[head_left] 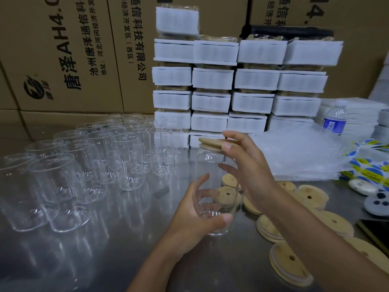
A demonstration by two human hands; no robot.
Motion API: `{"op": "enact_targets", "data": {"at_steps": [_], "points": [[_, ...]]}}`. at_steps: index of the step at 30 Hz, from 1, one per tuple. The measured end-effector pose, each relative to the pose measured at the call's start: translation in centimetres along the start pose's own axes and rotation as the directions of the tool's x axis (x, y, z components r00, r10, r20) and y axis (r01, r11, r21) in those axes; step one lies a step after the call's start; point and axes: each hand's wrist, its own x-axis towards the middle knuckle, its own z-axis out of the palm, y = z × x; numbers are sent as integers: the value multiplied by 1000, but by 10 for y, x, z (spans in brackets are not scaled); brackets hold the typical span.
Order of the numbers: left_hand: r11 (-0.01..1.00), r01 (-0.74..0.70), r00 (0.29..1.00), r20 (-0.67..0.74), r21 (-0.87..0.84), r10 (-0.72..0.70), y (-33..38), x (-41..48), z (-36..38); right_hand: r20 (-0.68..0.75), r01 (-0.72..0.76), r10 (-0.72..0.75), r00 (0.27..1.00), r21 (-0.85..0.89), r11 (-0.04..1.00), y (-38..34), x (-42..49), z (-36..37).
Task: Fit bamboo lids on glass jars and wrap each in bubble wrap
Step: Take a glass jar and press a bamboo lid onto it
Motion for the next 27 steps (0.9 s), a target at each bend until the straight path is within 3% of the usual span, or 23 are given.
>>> {"op": "enact_targets", "data": {"at_steps": [4, 7, 14, 19, 23, 27], "points": [[1000, -8, 1000, -5, -5, 8, 2, 0, 1, 52, 68, -63, 997, -108, 992, -10, 2, 11], [999, -26, 1000, -9, -21, 26, 4, -1, 3, -30, 94, -99, 995, -139, 986, -8, 0, 18], [996, -44, 999, -27, -80, 42, 8, -5, 5, -25, 59, -62, 998, -116, 991, -7, 3, 21], [997, -33, 999, -35, -72, 31, 7, -5, 3, -5, 16, -18, 1000, -209, 978, -5, 10, 15], [998, -25, 999, -49, -49, 23, 6, -4, 0, 53, -9, 19, 998, -193, 981, -4, 15, 15], [999, -15, 997, -73, -33, 12, 4, -2, -2, 197, 33, 22, 980, -273, 961, -10, 15, -2]]}}
